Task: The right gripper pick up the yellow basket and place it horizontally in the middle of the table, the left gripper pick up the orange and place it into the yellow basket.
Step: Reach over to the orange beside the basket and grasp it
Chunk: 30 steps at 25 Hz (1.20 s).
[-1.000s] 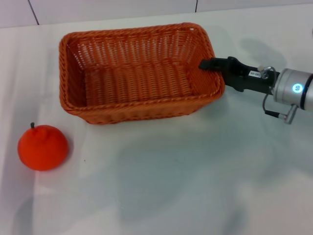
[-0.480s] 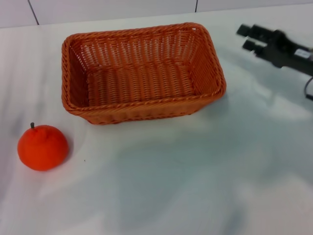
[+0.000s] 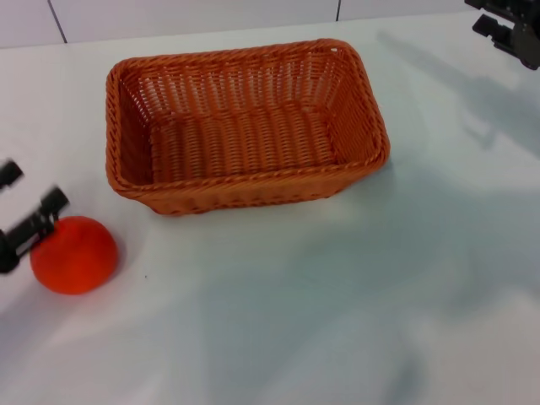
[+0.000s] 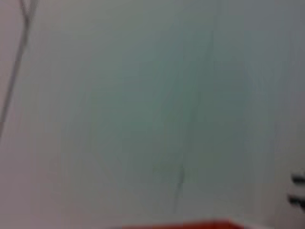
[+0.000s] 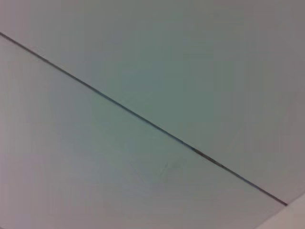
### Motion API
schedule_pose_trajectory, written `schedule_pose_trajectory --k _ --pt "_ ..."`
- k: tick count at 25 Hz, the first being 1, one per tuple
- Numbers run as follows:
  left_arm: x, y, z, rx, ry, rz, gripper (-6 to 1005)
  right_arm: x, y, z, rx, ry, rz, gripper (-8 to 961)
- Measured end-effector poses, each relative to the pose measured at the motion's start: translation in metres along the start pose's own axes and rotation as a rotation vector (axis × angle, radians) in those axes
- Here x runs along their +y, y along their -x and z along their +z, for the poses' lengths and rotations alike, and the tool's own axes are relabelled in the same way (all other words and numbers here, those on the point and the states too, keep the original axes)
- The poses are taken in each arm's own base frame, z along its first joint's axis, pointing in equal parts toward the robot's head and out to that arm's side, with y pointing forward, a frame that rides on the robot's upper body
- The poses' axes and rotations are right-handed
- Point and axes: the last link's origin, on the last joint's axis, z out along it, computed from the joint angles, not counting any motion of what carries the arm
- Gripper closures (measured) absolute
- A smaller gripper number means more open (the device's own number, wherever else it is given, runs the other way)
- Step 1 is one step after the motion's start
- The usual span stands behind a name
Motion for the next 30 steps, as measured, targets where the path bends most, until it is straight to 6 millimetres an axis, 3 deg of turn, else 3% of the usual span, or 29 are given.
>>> schedule_pose_trajectory --k 9,20,26,30 --pt "0.0 0.023 -0.01 -0.157 -0.032 -0.021 174 -0.01 0.001 0.02 -0.01 -0.022 -0.025 288" --pt "-0.004 0.028 -0.003 -0.232 -0.005 -0.004 177 -0.004 0.008 0.016 0.0 -0.003 -0.01 289" --pt "-0.003 0.029 0.004 -0.279 0.05 0.014 358 -0.002 0.009 0.014 0.002 0.005 -0.003 288" --pt "-0.004 0.028 0.006 -0.275 0.046 0.018 537 -0.001 0.012 0.015 -0.002 0.005 0.001 288"
